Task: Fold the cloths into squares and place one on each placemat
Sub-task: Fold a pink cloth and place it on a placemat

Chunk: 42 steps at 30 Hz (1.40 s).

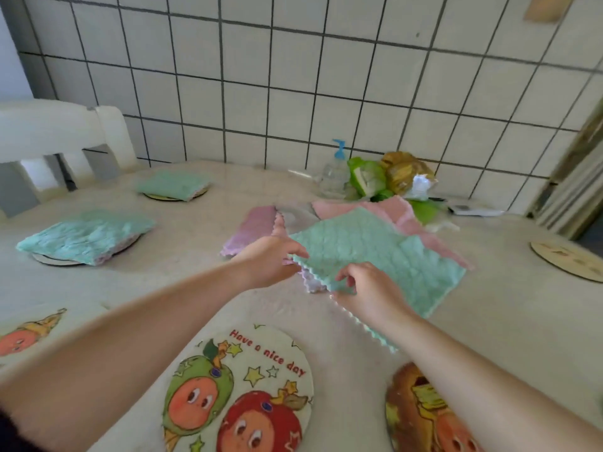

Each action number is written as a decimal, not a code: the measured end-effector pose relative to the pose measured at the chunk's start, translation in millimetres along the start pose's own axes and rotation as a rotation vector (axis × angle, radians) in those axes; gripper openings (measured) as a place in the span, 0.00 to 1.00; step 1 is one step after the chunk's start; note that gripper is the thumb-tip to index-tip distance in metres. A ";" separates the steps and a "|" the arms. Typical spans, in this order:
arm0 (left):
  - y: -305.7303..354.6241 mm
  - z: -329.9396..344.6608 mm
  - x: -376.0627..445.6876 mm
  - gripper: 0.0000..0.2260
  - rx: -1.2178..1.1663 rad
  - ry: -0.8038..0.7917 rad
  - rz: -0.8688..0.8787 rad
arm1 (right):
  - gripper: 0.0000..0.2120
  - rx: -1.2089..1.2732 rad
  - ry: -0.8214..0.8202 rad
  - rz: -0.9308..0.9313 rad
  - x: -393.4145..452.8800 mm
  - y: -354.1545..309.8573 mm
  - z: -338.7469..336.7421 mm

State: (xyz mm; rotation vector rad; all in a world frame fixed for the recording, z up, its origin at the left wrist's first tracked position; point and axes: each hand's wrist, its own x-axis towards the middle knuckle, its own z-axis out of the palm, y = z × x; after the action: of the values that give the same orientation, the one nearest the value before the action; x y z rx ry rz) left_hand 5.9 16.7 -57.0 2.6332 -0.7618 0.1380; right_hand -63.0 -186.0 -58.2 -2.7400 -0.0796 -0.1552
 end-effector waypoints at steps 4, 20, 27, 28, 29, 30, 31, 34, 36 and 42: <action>18.5 19.2 11.6 0.17 0.046 -0.039 0.092 | 0.16 -0.089 -0.048 0.022 -4.2 20.8 5.3; 18.2 29.6 43.2 0.10 0.167 0.046 -0.094 | 0.11 0.026 0.014 -0.005 4.7 40.4 -30.4; 14.6 -9.5 63.6 0.11 0.154 0.242 -0.152 | 0.17 -0.203 -0.144 -0.104 39.9 47.5 -86.6; 16.0 -18.1 67.8 0.10 0.147 0.284 -0.166 | 0.14 -0.238 -0.137 -0.104 46.3 48.7 -95.9; 16.9 -26.5 72.4 0.09 0.134 0.314 -0.184 | 0.12 -0.273 -0.108 -0.104 52.9 49.2 -105.9; 18.9 -35.0 76.6 0.08 0.115 0.344 -0.199 | 0.10 -0.303 -0.061 -0.107 59.8 49.1 -116.1; 19.7 -43.4 81.0 0.09 0.084 0.372 -0.214 | 0.09 -0.323 -0.005 -0.110 66.9 48.4 -126.4; 20.4 -70.9 93.8 0.12 -0.049 0.469 -0.251 | 0.09 -0.404 0.164 -0.108 87.1 42.5 -156.1; 23.1 -91.1 98.5 0.15 -0.145 0.519 -0.277 | 0.11 -0.434 0.268 -0.090 97.8 36.7 -174.4; 32.4 -149.9 89.4 0.17 -0.138 0.693 -0.203 | 0.16 -0.505 0.469 -0.148 106.1 16.5 -209.5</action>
State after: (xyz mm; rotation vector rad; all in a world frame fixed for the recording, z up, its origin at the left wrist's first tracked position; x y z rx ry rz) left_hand 66.6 7.2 109.5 2.2718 -0.2523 0.8479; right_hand 23.2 -279.0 140.2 -3.1003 -0.1263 -0.9700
